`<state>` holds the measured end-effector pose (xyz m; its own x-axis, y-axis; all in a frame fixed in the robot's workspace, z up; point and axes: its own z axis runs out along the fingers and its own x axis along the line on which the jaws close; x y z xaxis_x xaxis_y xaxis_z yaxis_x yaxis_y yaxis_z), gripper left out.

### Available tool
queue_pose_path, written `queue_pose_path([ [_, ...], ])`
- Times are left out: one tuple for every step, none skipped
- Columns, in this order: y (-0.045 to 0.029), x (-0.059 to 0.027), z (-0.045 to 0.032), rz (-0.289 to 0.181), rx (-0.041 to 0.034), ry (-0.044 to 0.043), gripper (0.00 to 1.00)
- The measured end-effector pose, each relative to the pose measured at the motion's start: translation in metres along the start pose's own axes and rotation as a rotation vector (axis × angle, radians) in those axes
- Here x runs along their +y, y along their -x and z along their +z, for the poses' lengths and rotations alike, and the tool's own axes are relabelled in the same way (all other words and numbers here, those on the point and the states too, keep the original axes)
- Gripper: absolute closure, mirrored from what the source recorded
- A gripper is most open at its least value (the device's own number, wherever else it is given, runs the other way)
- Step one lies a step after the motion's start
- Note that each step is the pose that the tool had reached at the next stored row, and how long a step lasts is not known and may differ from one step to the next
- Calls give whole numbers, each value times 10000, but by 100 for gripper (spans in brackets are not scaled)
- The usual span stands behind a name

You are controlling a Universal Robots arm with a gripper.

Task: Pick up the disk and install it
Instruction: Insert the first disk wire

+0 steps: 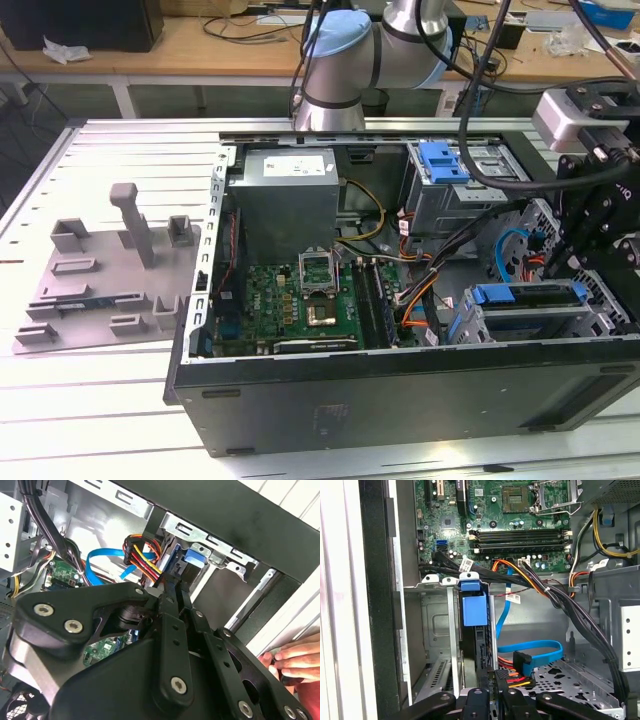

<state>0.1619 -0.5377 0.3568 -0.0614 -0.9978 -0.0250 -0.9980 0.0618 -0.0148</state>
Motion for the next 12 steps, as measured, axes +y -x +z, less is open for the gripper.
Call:
queue_pose_path([
  [-4,0,0,0,-1,0,83],
  [-8,0,0,1,0,0,83],
  [-8,0,0,1,-1,0,83],
  [-9,0,0,1,-1,-1,83],
  [-10,0,1,1,-1,0,83],
  [-10,0,1,1,-1,0,83],
  [-12,-1,4,0,1,0,83],
  [-14,-1,10,0,1,0,83],
  [-15,0,13,0,0,0,83],
  [-16,0,17,1,1,0,83],
  [-18,0,22,1,0,0,83],
  [-20,-1,28,1,0,0,83],
])
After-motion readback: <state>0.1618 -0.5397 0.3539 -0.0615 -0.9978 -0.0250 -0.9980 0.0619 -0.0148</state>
